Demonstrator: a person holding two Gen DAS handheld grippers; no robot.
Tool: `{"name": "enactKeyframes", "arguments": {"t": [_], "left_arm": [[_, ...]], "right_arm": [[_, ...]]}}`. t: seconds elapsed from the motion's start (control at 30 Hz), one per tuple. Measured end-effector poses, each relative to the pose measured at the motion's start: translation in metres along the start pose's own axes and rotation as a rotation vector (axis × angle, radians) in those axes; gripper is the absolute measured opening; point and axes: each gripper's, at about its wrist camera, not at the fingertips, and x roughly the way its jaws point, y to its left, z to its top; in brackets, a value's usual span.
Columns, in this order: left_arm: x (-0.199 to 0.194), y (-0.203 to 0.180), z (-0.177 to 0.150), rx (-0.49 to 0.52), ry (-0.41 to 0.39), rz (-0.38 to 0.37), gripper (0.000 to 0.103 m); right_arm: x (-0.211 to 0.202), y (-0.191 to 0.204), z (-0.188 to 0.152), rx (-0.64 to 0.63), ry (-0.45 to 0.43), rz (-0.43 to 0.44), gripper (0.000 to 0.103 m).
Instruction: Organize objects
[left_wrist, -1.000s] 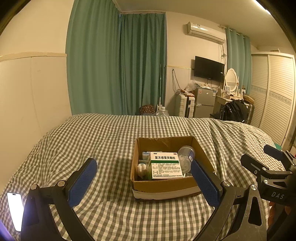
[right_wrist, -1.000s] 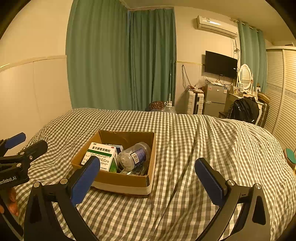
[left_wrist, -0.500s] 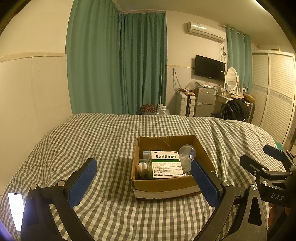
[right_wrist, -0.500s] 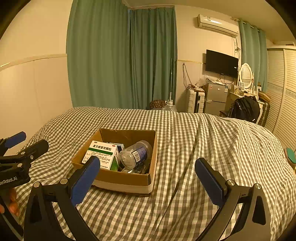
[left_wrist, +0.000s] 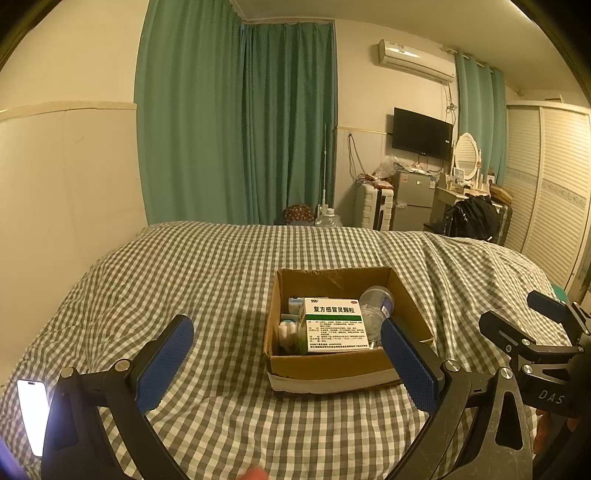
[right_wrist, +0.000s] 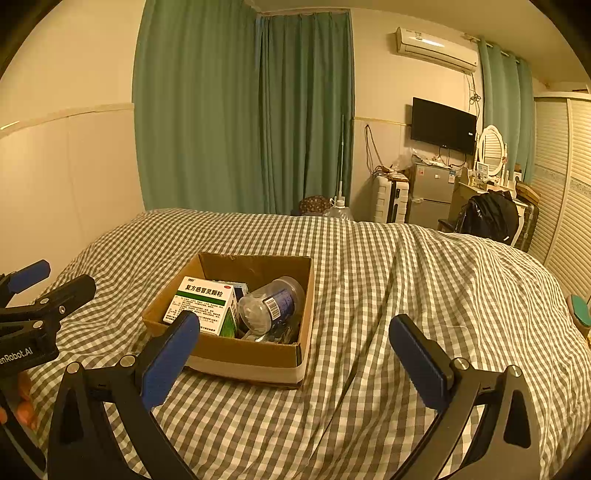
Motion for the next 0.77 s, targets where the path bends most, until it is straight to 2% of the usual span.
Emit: {"name": "enactKeyframes", "arguments": {"t": [0.77], "left_arm": [[0.001, -0.0012, -0.0036, 0.005, 0.003, 0.007, 0.103]], "right_arm": [[0.0043, 0.0042, -0.0032, -0.01, 0.016, 0.001, 0.103]]}}
